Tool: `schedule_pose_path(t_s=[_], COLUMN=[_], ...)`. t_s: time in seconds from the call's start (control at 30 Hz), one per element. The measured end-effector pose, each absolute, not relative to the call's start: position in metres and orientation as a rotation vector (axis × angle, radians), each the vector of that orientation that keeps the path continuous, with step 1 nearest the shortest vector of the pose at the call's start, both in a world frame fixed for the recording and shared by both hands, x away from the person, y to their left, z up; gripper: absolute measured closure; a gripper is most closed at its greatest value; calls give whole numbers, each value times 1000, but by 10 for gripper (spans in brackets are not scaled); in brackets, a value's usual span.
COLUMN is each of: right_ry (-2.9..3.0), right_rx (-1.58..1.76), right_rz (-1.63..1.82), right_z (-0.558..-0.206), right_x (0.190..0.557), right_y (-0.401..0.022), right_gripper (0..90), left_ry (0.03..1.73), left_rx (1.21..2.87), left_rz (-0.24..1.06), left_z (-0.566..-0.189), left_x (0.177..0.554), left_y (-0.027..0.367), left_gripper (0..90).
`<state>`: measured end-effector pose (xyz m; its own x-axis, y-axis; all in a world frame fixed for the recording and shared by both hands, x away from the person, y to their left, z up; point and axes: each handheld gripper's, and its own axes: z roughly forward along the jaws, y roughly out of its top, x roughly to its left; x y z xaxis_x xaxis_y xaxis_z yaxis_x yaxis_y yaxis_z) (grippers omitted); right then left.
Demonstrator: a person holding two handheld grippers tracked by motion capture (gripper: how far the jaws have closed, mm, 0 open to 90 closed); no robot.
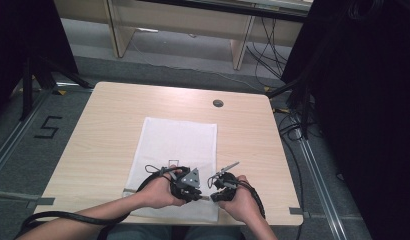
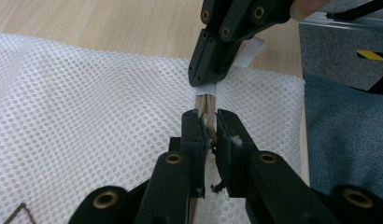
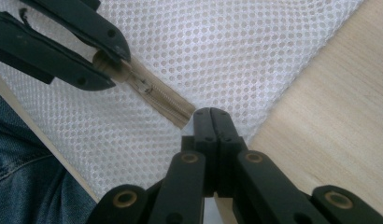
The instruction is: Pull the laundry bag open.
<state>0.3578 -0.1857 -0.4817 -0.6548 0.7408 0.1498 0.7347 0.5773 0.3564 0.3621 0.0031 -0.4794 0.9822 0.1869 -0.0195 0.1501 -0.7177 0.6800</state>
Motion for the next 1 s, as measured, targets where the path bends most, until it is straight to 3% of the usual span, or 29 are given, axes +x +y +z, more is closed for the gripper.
schedule_pose_path(t_s=[1.0], right_ry=[2777], right_rx=[1312], right_rz=[611], right_z=[-481], right_x=[357], right_y=[-186], right_gripper=[900], left_ry=[236], left_rx=[2370], left_rz=[62], left_z=[-477], left_x=[362], left_y=[10], left_gripper=[818])
